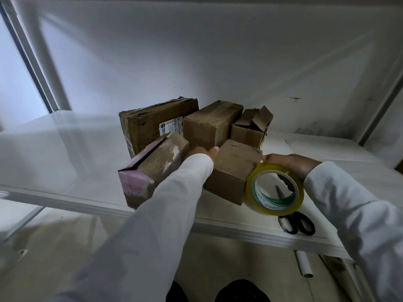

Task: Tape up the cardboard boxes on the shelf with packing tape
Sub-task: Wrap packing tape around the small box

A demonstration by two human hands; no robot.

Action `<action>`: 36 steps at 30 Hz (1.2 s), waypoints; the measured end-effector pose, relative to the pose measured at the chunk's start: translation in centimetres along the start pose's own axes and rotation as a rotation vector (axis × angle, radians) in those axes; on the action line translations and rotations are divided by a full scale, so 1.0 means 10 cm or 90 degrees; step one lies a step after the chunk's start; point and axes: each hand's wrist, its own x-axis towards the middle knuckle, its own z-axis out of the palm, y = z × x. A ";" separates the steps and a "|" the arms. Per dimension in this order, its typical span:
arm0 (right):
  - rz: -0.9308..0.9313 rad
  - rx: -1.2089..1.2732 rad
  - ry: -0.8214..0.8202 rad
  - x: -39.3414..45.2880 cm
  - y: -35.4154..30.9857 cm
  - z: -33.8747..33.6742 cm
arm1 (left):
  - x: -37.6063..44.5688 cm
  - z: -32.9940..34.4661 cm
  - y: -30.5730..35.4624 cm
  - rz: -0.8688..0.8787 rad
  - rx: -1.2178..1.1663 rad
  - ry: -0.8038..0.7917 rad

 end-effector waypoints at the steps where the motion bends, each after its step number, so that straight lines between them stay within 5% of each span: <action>1: 0.000 0.011 0.001 0.00 0.02 0.02 | -0.01 0.00 -0.01 -0.005 0.001 0.012; 8: -0.027 0.069 0.029 -0.02 0.11 0.09 | -0.04 0.00 -0.04 -0.014 0.006 0.026; 15: -0.028 0.077 0.041 -0.05 0.13 0.11 | -0.02 -0.06 -0.15 -0.047 -0.198 -0.070; 21: -0.063 0.017 0.073 -0.08 0.07 0.02 | -0.10 -0.04 0.03 0.038 0.139 -0.093; 28: -0.069 0.013 0.132 0.06 0.10 -0.05 | -0.28 -0.08 -0.02 0.088 0.242 -0.078; 32: -0.067 -0.059 0.133 0.15 0.10 -0.06 | -0.40 -0.20 0.22 0.282 0.472 0.053; 36: -0.104 -0.247 0.104 0.23 -0.11 0.03 | -0.35 0.07 0.46 0.506 0.358 0.010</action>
